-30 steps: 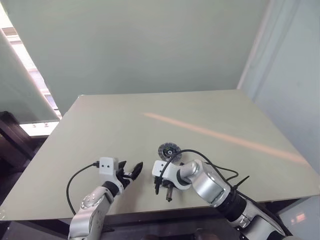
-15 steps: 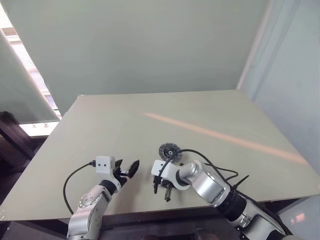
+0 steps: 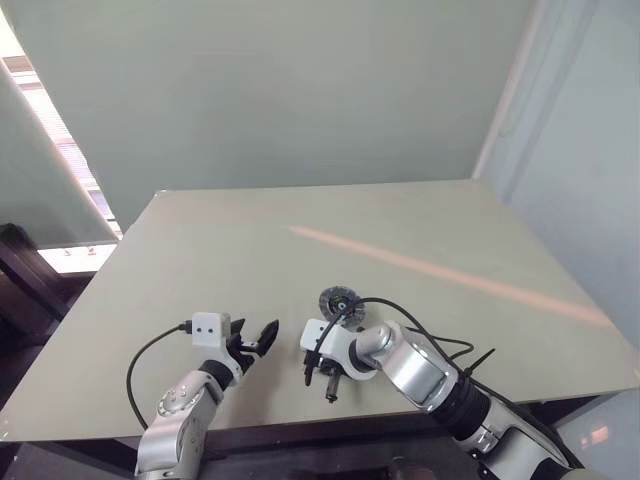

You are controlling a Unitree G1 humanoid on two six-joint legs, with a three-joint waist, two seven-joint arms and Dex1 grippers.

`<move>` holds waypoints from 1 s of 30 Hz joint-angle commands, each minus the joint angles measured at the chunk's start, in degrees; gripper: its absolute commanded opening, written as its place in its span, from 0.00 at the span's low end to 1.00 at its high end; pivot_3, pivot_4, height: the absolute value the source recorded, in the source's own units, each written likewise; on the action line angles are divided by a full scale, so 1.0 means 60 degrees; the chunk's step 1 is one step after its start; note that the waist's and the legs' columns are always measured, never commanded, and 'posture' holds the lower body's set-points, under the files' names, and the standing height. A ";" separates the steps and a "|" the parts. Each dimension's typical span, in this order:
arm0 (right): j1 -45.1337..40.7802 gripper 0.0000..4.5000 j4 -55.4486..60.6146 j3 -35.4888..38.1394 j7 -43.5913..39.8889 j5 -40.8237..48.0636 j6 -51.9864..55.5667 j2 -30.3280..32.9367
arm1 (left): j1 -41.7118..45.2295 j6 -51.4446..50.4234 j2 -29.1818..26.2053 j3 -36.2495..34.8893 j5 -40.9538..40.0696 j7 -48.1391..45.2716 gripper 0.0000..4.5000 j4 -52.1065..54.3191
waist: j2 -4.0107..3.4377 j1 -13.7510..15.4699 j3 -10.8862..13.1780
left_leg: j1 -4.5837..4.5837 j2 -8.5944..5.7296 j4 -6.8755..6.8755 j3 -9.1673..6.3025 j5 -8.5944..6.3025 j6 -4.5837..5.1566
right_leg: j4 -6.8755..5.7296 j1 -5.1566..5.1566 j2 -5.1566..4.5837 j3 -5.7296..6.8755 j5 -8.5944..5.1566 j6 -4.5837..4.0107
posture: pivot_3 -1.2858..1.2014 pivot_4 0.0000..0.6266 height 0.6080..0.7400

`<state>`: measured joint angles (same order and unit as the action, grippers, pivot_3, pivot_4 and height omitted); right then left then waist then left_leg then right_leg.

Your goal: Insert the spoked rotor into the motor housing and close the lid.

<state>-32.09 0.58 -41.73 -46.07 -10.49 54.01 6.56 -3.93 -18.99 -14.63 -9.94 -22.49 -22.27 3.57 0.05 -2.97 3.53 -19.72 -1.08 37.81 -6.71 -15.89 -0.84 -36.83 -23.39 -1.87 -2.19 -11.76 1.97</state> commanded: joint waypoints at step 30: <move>-0.1949 0.99 0.0427 -0.1282 -0.2091 -0.0299 -0.3198 0.2790 | 0.0170 0.0268 0.0007 0.0005 0.0205 -0.0209 0.95 -0.0031 | -0.0001 0.0007 0.0003 | -0.0023 -0.0011 -0.0021 -0.0006 0.0001 -0.0003 | 0.0021 -0.0014 -0.0009 0.0005 0.0001 0.0004 | 0.52 0.00 1.00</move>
<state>-41.72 2.57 -49.08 -57.22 -11.05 37.81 23.53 -3.86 -18.34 -14.20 -9.58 -21.24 -23.17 2.53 0.05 -2.93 3.55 -19.85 -1.13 37.67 -6.72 -15.88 -0.86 -36.70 -23.49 -1.92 -2.17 -11.75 2.00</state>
